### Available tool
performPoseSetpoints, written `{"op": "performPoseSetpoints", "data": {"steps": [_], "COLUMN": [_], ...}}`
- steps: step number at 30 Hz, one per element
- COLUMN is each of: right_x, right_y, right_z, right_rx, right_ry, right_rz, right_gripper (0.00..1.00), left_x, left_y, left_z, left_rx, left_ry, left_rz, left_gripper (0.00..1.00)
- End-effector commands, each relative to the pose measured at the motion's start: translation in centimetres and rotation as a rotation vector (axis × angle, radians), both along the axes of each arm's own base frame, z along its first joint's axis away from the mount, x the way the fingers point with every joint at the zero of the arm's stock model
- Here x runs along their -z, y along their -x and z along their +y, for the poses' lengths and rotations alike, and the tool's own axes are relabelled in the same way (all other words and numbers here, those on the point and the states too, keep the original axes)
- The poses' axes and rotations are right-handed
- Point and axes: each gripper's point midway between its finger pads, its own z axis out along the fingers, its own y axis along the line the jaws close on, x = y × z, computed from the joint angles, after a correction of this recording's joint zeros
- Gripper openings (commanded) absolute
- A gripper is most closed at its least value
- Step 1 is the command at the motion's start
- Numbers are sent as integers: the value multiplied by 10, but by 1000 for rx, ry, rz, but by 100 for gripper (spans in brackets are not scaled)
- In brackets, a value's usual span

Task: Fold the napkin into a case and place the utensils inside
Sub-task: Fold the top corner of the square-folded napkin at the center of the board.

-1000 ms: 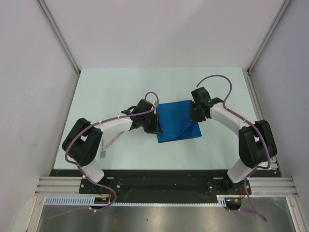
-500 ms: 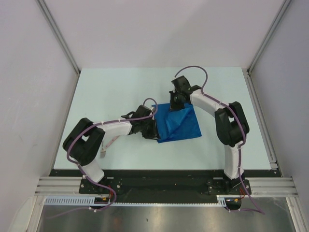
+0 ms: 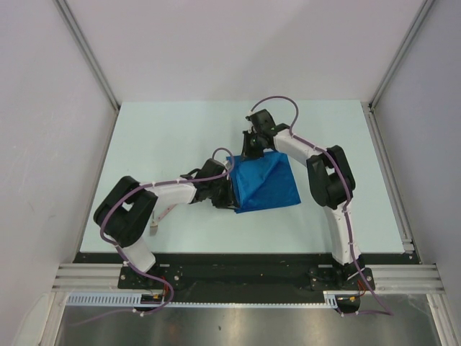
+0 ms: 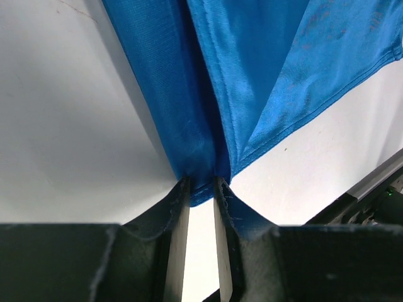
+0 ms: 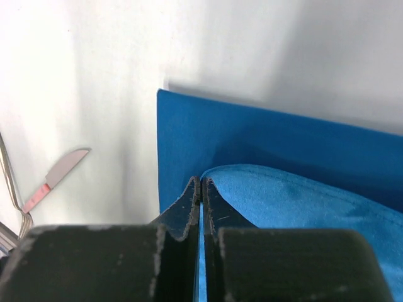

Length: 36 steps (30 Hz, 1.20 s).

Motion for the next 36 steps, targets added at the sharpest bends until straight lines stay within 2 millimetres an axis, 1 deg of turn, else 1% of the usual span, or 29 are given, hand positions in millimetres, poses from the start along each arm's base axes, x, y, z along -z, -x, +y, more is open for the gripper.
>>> {"op": "performPoseSetpoints", "data": {"steps": [1,2,6,8,14,15,16,18,19,20,21,22,23,24,25,26,27,28,29,30,31,32,33,34,35,36], "right_x": [-14,-17,-14,-10,-9,-5,-8,-3,-3,-3,-1,-1,-2,-3,-12,-15,-23,-36,-44,-50,-67,-71,-76,-81,-95,-85], "right_y": [-17,-20,-20,-21,-28,-29,-31,-32,-32,-31,-32,-31,-31,-32,-33,-33,-36,-37,-39,-41,-41,-40,-39,-40,-39,-33], "right_z": [20,22,30,31,34,34,34,34,35,37,35,34,34,29,27,23,19,15,13,7,3,-2,-7,-17,-25,-34], "right_rx": [-24,-26,-45,-46,-47,-45,-46,-46,-51,-57,-55,-54,-58,-52,-50,-45,-38,-36,-37,-28,-27,-24,-17,-4,3,13], "right_ry": [-71,-77,-99,-97,-107,-107,-110,-110,-113,-123,-121,-118,-117,-116,-120,-123,-129,-137,-143,-143,-155,-154,-150,-145,-149,-139], "right_rz": [-40,-50,-34,-32,-36,-31,-37,-28,-26,-20,-17,-11,-12,-12,-26,-27,-40,-62,-75,-78,-103,-107,-107,-119,-144,-128], "right_gripper": [0,0,0,0,0,0,0,1,3,9,11,15,21,25,28,33,35,39,43,45,48,54,57,59,60,60], "left_x": [-6,-6,-4,-4,-3,-3,-3,-3,-5,-5,-7,-14,-18,-25,-32,-48,-57,-62,-76,-83,-88,-96,-100,-103,-119,-105], "left_y": [-1,-2,0,-1,-1,-2,-2,-2,-2,-2,-2,-4,-3,-4,-7,-10,-13,-18,-22,-31,-37,-46,-53,-55,-67,-74], "left_z": [-4,-4,-2,-2,-3,-3,-3,-3,-3,-2,-1,0,1,4,9,12,19,26,31,38,40,38,37,29,18,12], "left_rx": [-4,-6,-8,-9,-5,-4,-4,-6,-6,-8,-12,-11,-10,-13,-21,-29,-45,-62,-78,-107,-117,-122,-127,-97,-80,-69], "left_ry": [29,29,24,24,22,23,23,20,22,20,10,14,11,-2,-11,-5,-23,-31,-22,-12,-2,18,34,69,109,98], "left_rz": [-12,-12,-9,-11,-7,-9,-9,-9,-13,-13,-13,-29,-35,-40,-60,-100,-119,-134,-160,-174,-192,-218,-220,-209,-239,-207], "left_gripper": [26,26,26,26,26,26,26,26,26,27,28,31,33,36,41,43,45,48,48,49,49,49,47,45,44,40]}}
